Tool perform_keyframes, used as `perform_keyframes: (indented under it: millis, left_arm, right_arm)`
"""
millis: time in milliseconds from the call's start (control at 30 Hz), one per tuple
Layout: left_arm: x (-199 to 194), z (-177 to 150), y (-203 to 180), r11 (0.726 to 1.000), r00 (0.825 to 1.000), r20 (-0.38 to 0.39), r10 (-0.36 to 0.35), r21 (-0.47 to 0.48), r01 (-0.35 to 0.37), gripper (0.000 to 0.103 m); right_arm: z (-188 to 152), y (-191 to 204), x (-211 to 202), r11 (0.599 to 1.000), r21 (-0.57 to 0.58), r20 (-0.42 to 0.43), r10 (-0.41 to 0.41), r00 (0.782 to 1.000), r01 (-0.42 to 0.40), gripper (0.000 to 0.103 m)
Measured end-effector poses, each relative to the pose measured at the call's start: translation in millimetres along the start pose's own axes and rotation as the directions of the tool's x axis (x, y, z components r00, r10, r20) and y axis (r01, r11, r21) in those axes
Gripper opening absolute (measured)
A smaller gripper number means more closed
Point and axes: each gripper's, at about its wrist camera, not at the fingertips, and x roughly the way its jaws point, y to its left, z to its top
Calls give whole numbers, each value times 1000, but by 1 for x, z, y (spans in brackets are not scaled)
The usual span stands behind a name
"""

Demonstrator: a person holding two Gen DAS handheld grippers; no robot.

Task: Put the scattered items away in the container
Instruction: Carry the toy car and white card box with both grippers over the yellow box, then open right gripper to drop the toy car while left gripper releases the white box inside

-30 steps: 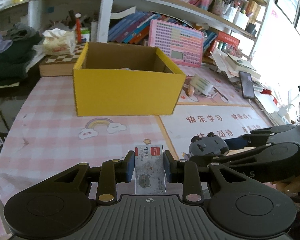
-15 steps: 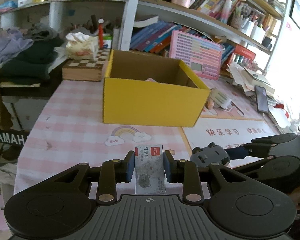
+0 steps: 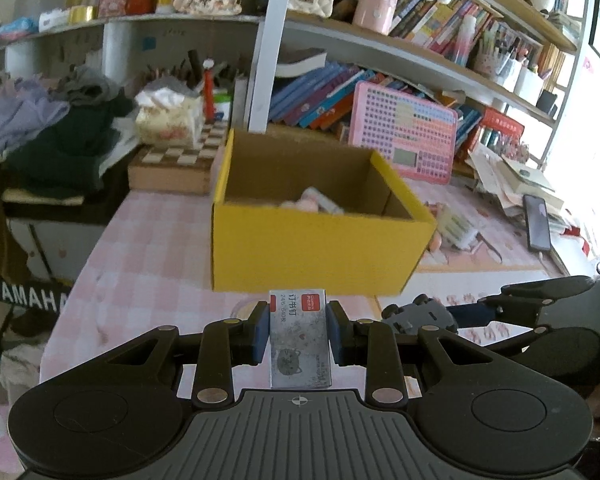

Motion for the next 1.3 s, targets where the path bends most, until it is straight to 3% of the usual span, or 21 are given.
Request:
perform_keyframes:
  millis: [367,700,867,967,1167,1300]
  left_arm:
    - [34,63,-7,998,997,75,-16,59,12,29]
    - [85,116,-9,991,997,73,-22,131,12,29]
    - [130,141,-10,985,1000,10,-19,173,17,29]
    - [166,153,-13,977,997,-71,-11,211,26,29]
    - [235,161,-22,957,971,-236,32,286,38,29]
    - [261,160,-24,949,955,-288,69,315,27,29]
  right_arm:
    - [57,-34,4,1000,-22,107,15,994,-13,62]
    - [114,-71,30,995,-100,151,-9,988,25,62]
    - [133,-89,66,974,-220,90,-38,995,57,62]
    - [141,-94,94,943,-327,25,-49,998,54,62]
    - [152,-96,145,866,-500,-124,-55,991,-15,62]
    - [155,-101,168,853,-517,-207,-41,978,-74,62]
